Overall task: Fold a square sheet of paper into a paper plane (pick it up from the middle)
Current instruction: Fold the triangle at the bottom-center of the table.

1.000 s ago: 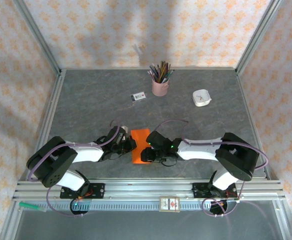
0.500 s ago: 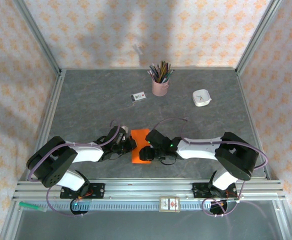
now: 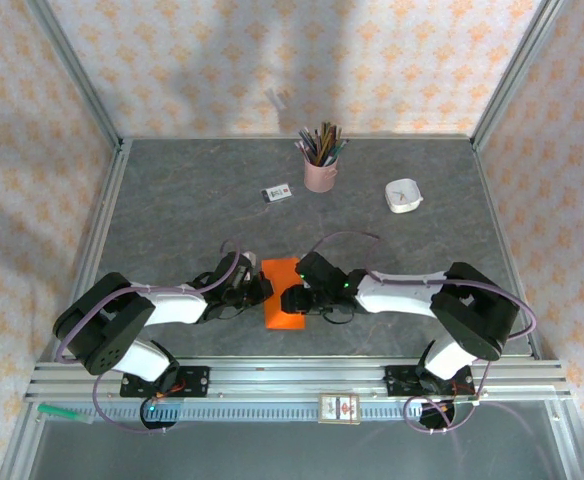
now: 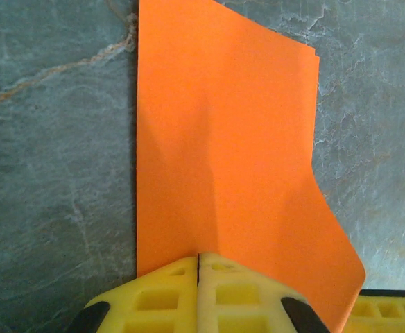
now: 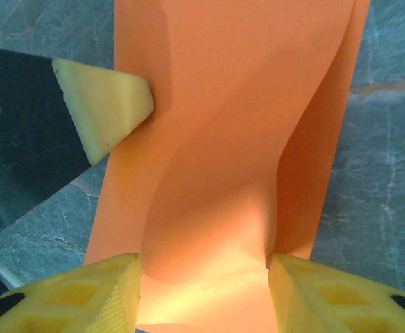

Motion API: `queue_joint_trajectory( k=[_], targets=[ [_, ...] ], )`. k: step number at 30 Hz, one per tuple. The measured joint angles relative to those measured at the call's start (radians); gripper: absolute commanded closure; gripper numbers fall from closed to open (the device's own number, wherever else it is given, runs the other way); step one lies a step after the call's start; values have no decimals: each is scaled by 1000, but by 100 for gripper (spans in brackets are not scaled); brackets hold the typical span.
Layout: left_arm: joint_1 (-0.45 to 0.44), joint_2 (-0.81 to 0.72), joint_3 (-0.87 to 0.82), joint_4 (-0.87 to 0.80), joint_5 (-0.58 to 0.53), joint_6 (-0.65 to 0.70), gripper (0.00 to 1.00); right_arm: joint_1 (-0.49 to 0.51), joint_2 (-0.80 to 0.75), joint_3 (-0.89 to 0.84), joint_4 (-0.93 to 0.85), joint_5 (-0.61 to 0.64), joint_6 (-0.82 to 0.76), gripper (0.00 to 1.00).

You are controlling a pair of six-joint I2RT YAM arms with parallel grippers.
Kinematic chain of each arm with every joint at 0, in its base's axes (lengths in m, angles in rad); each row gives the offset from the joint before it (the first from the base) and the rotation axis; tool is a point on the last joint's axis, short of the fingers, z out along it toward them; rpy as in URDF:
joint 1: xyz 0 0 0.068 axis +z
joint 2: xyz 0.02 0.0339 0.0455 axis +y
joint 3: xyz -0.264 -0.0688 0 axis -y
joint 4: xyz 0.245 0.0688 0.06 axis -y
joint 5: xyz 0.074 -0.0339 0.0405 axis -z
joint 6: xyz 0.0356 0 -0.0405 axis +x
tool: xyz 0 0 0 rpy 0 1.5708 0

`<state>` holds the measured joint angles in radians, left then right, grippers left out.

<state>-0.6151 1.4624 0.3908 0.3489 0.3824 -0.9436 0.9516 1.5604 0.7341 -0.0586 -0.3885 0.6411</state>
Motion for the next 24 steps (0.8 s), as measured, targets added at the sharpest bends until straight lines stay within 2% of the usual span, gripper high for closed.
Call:
queue_joint_trajectory(
  k=[8, 13, 24],
  targets=[
    [0, 1, 1, 0, 2, 2, 100, -31, 5, 37, 0, -1, -29, 50],
    [0, 1, 1, -1, 2, 2, 100, -46, 27, 58, 5, -8, -31, 55],
    [0, 1, 8, -15, 2, 3, 100, -95, 51, 54, 23, -42, 59, 60]
  ],
)
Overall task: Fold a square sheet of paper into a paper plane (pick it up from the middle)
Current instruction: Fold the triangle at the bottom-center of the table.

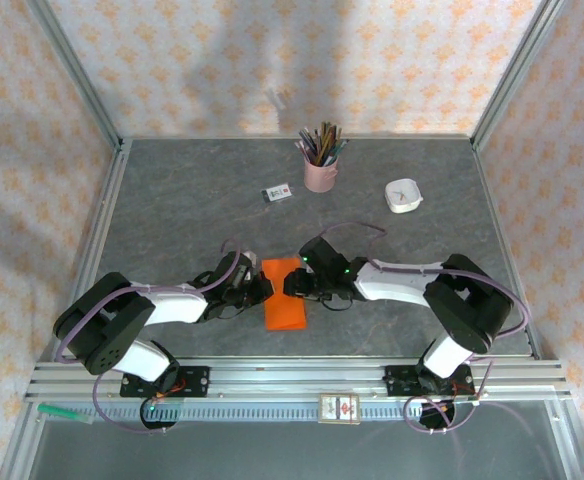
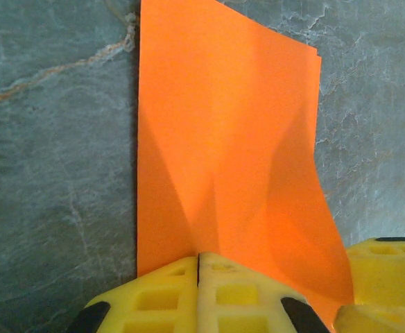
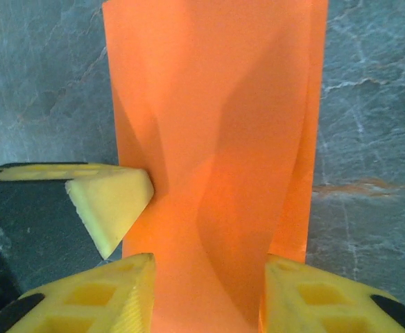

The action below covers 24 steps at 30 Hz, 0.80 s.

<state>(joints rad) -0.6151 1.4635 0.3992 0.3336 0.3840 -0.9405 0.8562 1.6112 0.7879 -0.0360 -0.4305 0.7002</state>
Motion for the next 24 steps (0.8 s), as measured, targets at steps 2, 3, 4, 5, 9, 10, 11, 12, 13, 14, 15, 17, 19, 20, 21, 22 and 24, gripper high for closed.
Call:
queue_joint_trajectory(
  k=[2, 3, 4, 5, 9, 10, 11, 12, 13, 14, 15, 17, 19, 20, 21, 22, 24],
  targets=[
    [0, 0, 0, -1, 0, 2, 100, -3, 2, -2, 5, -6, 15, 63],
    [0, 0, 1, -3, 0, 3, 100, -3, 4, -3, 8, -7, 19, 64],
    [0, 0, 2, -4, 0, 6, 100, -3, 5, -3, 11, -8, 28, 66],
    [0, 0, 3, -5, 0, 7, 100, -4, 5, -3, 15, -8, 35, 68],
    [0, 0, 4, -8, 0, 7, 100, -16, 9, -4, 28, -8, 55, 74],
    [0, 0, 5, -9, 0, 7, 100, -22, 11, -5, 31, -8, 63, 75],
    [0, 0, 6, -11, 0, 8, 100, -26, 13, -5, 32, -8, 68, 76],
    [0, 0, 8, -14, 0, 11, 100, -29, 16, -5, 34, -8, 69, 77],
    [0, 0, 11, -20, 0, 15, 100, -33, 19, -5, 35, -9, 73, 78],
    [0, 0, 15, -28, 0, 19, 100, -34, 21, -6, 36, -11, 76, 78],
    [0, 0, 19, -35, -1, 23, 100, -34, 21, -9, 37, -11, 76, 79],
    [0, 0, 26, -49, -2, 26, 100, -34, 21, -15, 38, -14, 79, 81],
    [0, 2, 32, -60, -3, 27, 100, -34, 21, -19, 38, -14, 82, 83],
    [0, 3, 36, -64, -3, 29, 100, -34, 21, -19, 38, -15, 83, 84],
    [0, 5, 40, -69, -3, 31, 100, -35, 21, -21, 38, -15, 84, 85],
    [0, 6, 44, -76, -3, 33, 100, -35, 21, -23, 38, -15, 86, 86],
    [0, 7, 50, -85, -4, 34, 100, -35, 21, -25, 37, -16, 86, 89]
  ],
)
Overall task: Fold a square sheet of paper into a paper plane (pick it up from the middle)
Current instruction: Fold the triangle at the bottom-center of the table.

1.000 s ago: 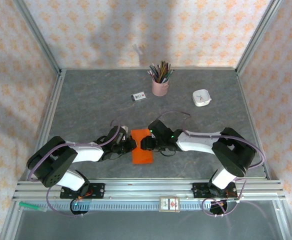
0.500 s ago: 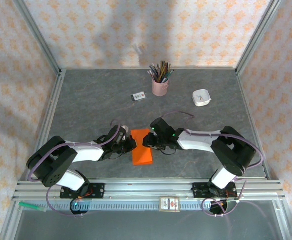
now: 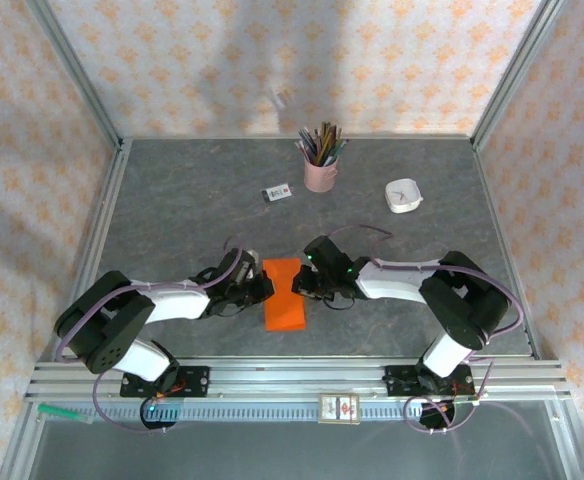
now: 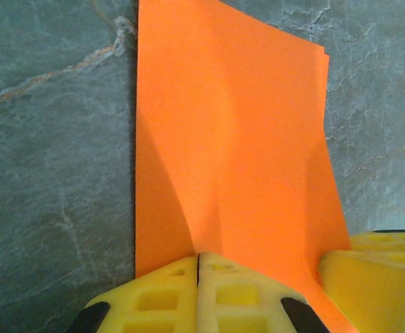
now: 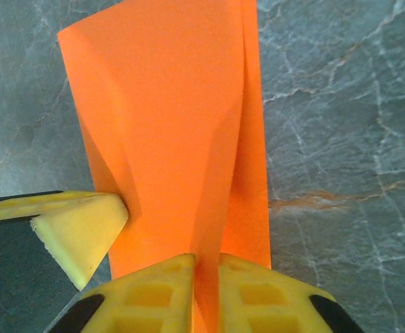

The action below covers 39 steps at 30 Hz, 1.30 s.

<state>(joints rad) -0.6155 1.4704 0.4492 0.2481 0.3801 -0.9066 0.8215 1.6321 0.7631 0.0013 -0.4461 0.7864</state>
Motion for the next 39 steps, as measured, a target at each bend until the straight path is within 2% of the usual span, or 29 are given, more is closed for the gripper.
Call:
queue_joint_trajectory(
  k=[3, 9, 14, 19, 24, 28, 33, 39],
  targets=[
    [0, 0, 16, -29, -1, 11, 98, -1, 0, 0, 0, -5, 0, 93],
    [-6, -20, 75, -122, -24, 56, 74, -5, 0, 0, -10, -25, 26, 97],
    [-16, -182, 78, -157, -47, 111, 60, -10, 0, 0, -27, -50, 68, 99],
    [-134, -422, 13, -156, -128, 172, 51, -35, 0, 0, -52, -95, 101, 99],
    [-290, -533, -68, -156, -247, 232, 42, -80, 0, 9, -92, -134, 104, 99],
    [-456, -499, -72, -150, -376, 308, 38, -100, 0, 34, -119, -158, 103, 99],
    [-650, -321, -22, -149, -549, 405, 35, -112, 6, 45, -131, -179, 100, 99],
    [-727, -116, 92, -159, -725, 480, 34, -114, 17, 47, -144, -187, 92, 99]
  ],
)
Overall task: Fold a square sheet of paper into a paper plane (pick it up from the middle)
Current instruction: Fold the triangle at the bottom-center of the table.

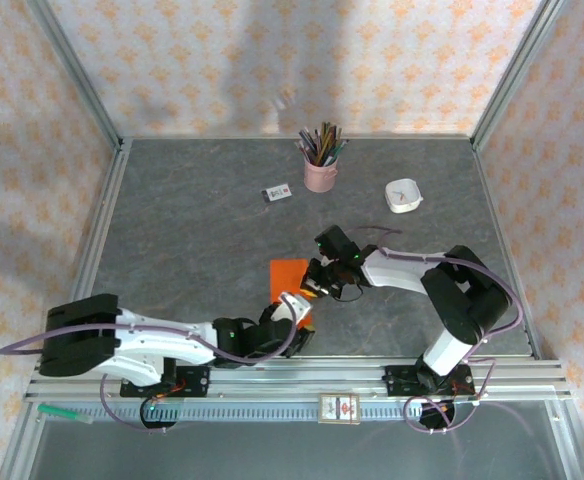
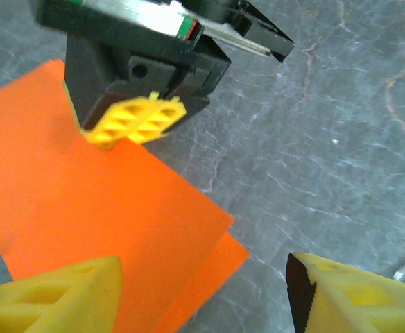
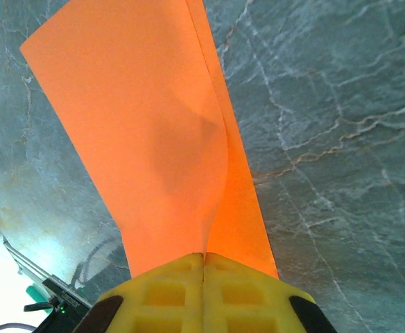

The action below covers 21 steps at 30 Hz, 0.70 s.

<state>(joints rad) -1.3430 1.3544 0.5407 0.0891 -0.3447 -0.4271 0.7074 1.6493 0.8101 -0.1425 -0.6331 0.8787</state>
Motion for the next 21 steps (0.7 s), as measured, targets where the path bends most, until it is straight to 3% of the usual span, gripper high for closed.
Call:
queue_joint_trajectory(
  k=[6, 16, 21],
  targets=[
    [-12, 99, 69, -7, -94, 46, 40, 0, 0, 0, 0, -4, 0, 100],
    [-12, 158, 82, -14, -129, 100, 76, 0, 2, 0, 0, -4, 0, 100],
    [-12, 158, 83, -14, -135, 103, 88, -2, 6, 0, 0, -4, 0, 100]
  ],
)
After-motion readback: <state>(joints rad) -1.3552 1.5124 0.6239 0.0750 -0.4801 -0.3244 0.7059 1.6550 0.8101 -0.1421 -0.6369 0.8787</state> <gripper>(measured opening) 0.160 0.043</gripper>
